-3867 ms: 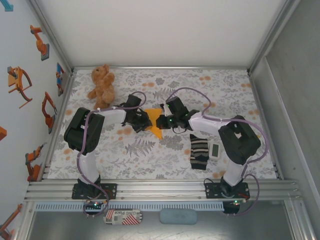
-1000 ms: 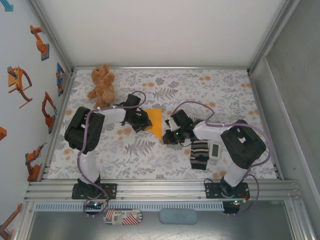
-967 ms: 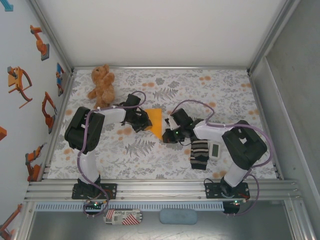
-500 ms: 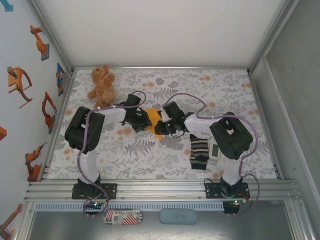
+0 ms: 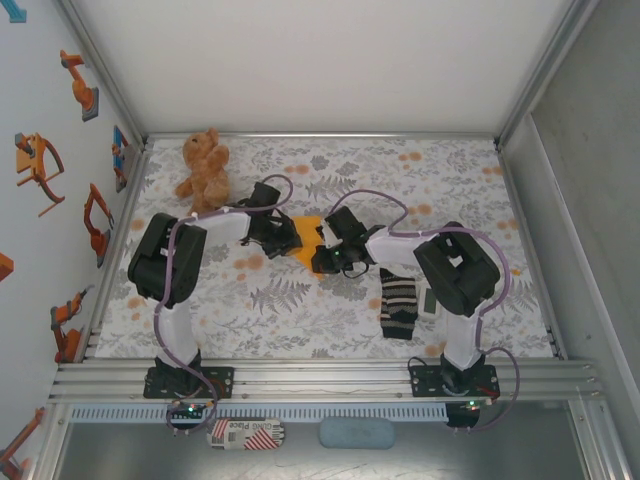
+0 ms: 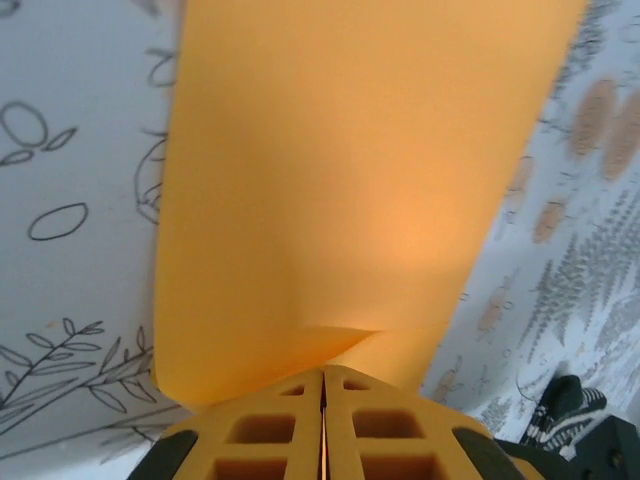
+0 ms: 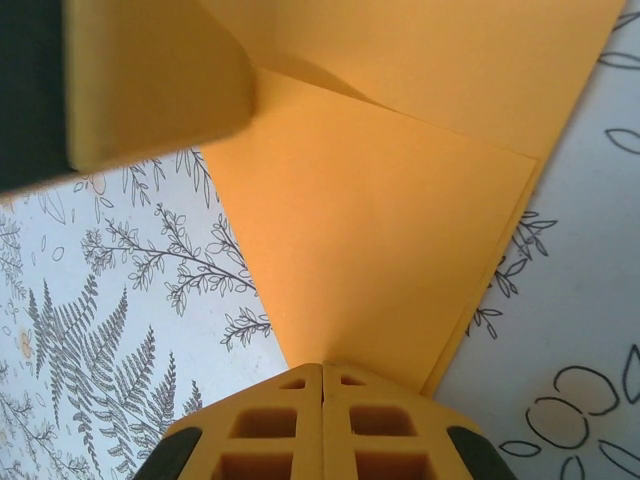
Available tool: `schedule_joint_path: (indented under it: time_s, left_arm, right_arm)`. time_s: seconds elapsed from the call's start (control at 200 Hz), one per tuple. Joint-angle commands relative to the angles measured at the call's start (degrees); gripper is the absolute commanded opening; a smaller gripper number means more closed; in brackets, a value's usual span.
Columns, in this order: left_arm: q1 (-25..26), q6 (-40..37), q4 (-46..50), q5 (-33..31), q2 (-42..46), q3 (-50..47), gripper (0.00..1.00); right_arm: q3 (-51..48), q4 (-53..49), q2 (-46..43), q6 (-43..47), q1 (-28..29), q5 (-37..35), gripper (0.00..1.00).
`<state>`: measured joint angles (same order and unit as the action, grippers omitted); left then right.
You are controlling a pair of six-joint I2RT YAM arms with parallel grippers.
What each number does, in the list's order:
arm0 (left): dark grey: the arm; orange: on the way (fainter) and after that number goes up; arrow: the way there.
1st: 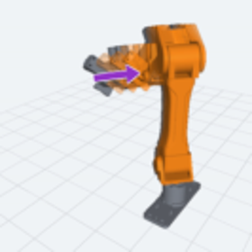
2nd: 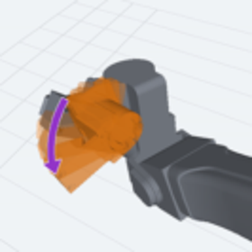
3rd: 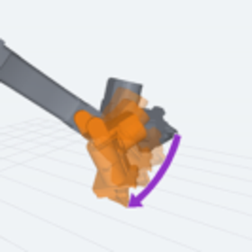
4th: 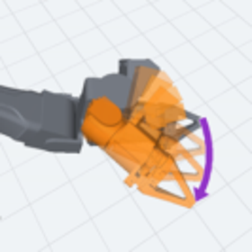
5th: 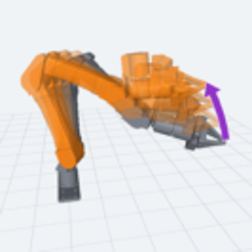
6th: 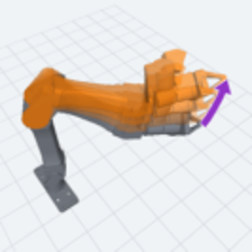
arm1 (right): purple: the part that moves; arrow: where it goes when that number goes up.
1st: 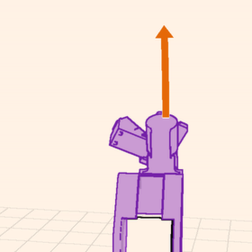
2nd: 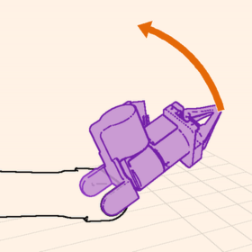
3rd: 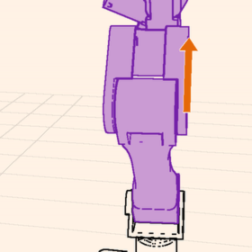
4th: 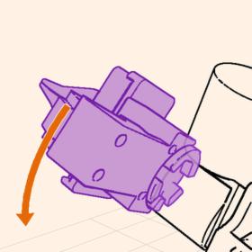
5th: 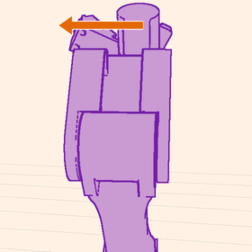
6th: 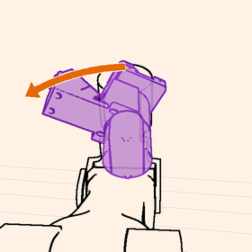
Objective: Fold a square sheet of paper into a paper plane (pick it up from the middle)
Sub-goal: Third fold the triangle at the center of the table.
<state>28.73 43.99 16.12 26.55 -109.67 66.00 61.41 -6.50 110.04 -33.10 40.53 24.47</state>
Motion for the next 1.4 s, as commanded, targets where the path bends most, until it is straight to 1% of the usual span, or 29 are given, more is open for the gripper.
schedule_joint_path:
  time_s: [0.0,0.19,0.356,0.541,0.871,1.162,1.342,1.397]
  left_arm:
    - [0.2,-5.0,-2.8,0.1,3.9,-1.5,0.08]
    - [1.8,-3.1,-10.7,3.3,4.8,-7.7,0.06]
    - [3.2,-2.9,-13.1,4.2,3.6,-8.8,0.05]
    - [3.8,-3.4,-13.7,4.4,2.3,-8.6,0.05]
    - [3.6,-5.1,-12.2,2.4,1.2,-9.6,0.05]
    - [-0.3,-7.3,-13.8,1.9,-1.5,-11.3,0.05]
    - [-5.9,-8.6,-13.8,1.6,-2.9,-11.8,0.05]
    - [-7.4,-9.7,-12.3,0.2,-2.4,-11.2,0.05]
  right_arm:
    - [0.1,-7.0,2.1,1.3,0.3,-3.9,0.0]
    - [0.7,-8.1,2.8,1.0,0.3,-4.1,0.0]
    - [1.1,-8.6,3.2,0.9,0.3,-4.1,0.0]
    - [1.1,-8.6,3.3,0.7,0.3,-4.0,0.0]
    - [1.7,-9.4,3.7,0.5,0.3,-4.2,0.0]
    - [1.2,-12.1,4.2,0.7,0.3,-5.7,0.0]
    - [0.5,-15.0,4.2,1.9,0.3,-7.3,0.0]
    - [0.4,-15.8,4.0,2.5,0.3,-7.8,0.0]
